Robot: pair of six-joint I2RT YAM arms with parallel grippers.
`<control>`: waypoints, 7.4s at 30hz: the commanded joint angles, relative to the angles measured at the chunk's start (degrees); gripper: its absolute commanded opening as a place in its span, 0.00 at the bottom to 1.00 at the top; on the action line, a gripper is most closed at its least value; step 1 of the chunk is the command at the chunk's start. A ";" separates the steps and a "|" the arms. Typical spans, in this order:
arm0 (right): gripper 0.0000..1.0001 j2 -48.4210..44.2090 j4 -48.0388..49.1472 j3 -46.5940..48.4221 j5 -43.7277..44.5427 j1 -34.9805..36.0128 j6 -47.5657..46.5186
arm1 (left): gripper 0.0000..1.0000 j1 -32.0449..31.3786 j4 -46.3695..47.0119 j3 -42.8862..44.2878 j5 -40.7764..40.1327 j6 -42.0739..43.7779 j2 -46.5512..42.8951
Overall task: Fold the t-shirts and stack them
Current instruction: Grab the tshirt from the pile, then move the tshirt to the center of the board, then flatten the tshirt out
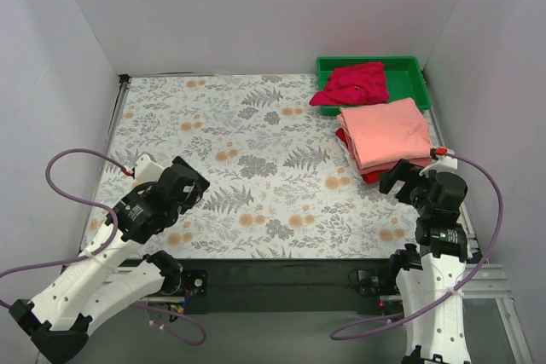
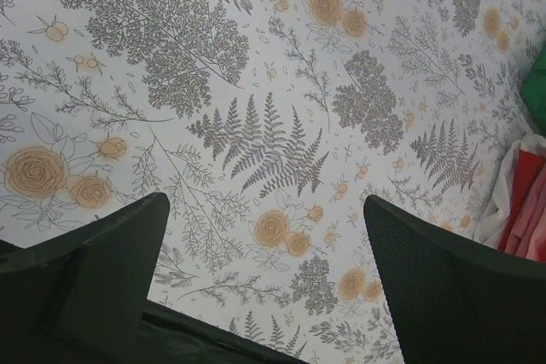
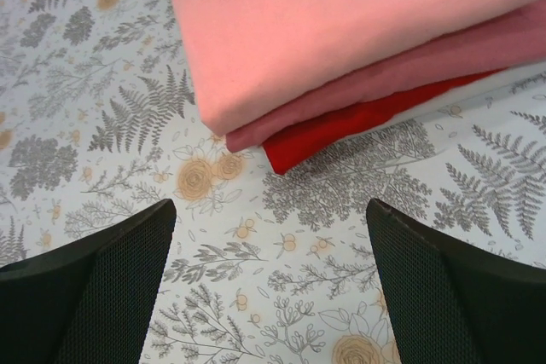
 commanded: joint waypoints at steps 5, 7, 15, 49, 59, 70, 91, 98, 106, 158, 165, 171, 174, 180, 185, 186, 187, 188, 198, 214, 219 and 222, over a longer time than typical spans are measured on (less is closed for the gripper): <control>0.98 8.61 17.04 7.75 -9.83 0.03 2.52 | 0.98 -0.17 8.39 -2.66 -0.76 -0.34 2.62; 0.98 13.19 16.88 11.70 -9.84 0.03 1.38 | 0.98 -0.17 11.29 -3.55 -0.32 0.72 3.68; 0.98 43.33 16.63 35.87 -12.41 2.48 -3.72 | 0.98 -0.17 18.58 -2.06 -1.99 4.58 12.37; 0.88 121.93 4.23 100.83 4.05 12.77 -11.98 | 0.98 -0.17 30.64 -6.10 -5.07 13.46 9.92; 0.01 119.83 4.49 101.45 0.27 13.65 -13.40 | 0.98 -0.17 29.67 -5.83 -5.42 12.32 8.61; 0.01 100.00 7.92 99.00 -5.09 16.10 -12.85 | 0.98 -0.17 24.76 -3.46 -2.18 10.30 8.17; 0.01 71.42 5.64 88.57 -8.36 40.11 -8.74 | 0.98 -0.17 3.75 -0.13 4.60 -0.42 -4.41; 0.66 64.55 3.88 54.55 13.49 37.73 -6.36 | 0.98 -0.17 -0.74 -1.17 6.62 -2.97 -2.56; 0.98 52.26 3.61 36.46 15.47 40.19 -6.36 | 0.98 -0.17 -0.74 -6.79 8.38 -8.85 1.31; 0.86 62.67 10.56 27.17 32.79 59.17 -0.30 | 0.00 24.79 25.89 -11.46 18.93 10.13 20.82; 0.81 73.32 11.52 33.59 36.66 60.23 -0.65 | 0.00 24.79 25.71 -11.11 19.45 10.39 19.86; 0.65 79.04 9.95 36.50 44.64 60.23 1.63 | 0.00 24.79 25.72 -9.88 17.79 10.30 20.47; 0.29 78.52 9.33 36.86 49.91 60.15 2.07 | 0.00 24.79 24.49 -8.47 15.42 9.43 20.91; 0.01 71.41 8.54 36.86 53.44 60.23 -0.73 | 0.00 24.88 21.76 -4.53 9.44 7.75 20.03; 0.01 59.55 6.69 38.43 53.01 60.23 -6.26 | 0.00 24.79 16.67 5.57 6.28 8.36 16.79; 0.01 57.53 6.25 40.00 52.83 60.23 -7.06 | 0.00 24.79 16.05 7.51 5.49 8.71 15.91; 0.01 53.94 5.38 41.06 52.31 60.23 -8.63 | 0.00 24.79 14.92 12.05 4.26 9.07 13.99; 0.01 52.08 4.85 43.08 51.52 60.23 -9.60 | 0.00 24.79 14.47 14.18 3.73 9.94 13.10; 0.01 33.00 0.63 58.46 30.96 60.15 -16.12 | 0.00 24.79 15.08 43.62 5.48 18.90 3.69; 0.01 35.52 -4.91 78.08 24.49 60.23 -16.21 | 0.00 24.53 15.26 64.49 -3.90 27.44 10.88; 0.01 46.94 -4.21 78.25 34.64 57.88 -20.16 | 0.00 23.91 14.48 50.97 -21.74 25.96 20.26; 0.01 57.22 -0.46 76.42 14.56 44.80 -14.21 | 0.00 28.10 9.81 39.14 -22.69 16.03 26.76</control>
